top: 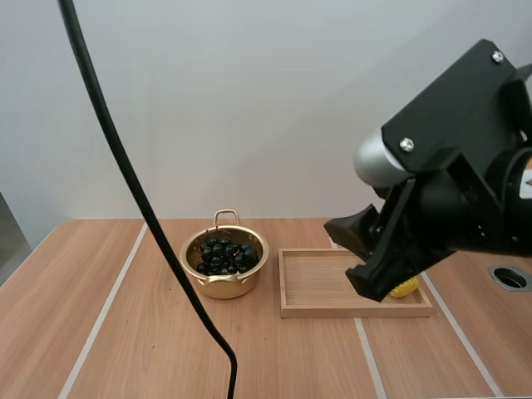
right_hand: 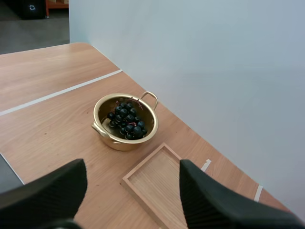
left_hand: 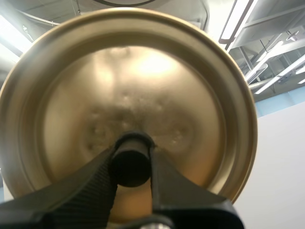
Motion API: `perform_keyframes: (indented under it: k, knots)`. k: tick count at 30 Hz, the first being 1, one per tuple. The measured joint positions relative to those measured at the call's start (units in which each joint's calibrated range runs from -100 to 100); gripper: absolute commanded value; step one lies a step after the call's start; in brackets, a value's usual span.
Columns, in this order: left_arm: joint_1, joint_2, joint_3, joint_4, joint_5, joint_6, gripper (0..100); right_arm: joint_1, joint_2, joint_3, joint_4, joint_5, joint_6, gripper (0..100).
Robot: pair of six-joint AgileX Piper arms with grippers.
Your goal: Open the pot, put the grape inside, and close it
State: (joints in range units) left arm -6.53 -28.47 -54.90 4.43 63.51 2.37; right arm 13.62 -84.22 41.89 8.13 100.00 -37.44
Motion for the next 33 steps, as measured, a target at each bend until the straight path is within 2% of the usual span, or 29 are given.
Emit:
perform_keyframes:
  k: [1,8,21,33]
  knots:
    - [0.0,0.0,0.0,0.0,0.2,0.0,0,0.0,-0.73,0.87,0.0,0.0,0.22,0]
    - [0.0,0.0,0.0,0.0,6.35,0.0,0,0.0,-2.72,3.84,0.0,0.0,1.05,0]
    - [0.0,2.77,0.0,0.0,35.38,0.47,0,0.0,-2.83,3.98,0.0,0.0,1.12,0]
    - [0.0,9.5,3.35,0.14,36.49,3.44,0,0.0,-2.83,3.98,0.0,0.0,1.12,0]
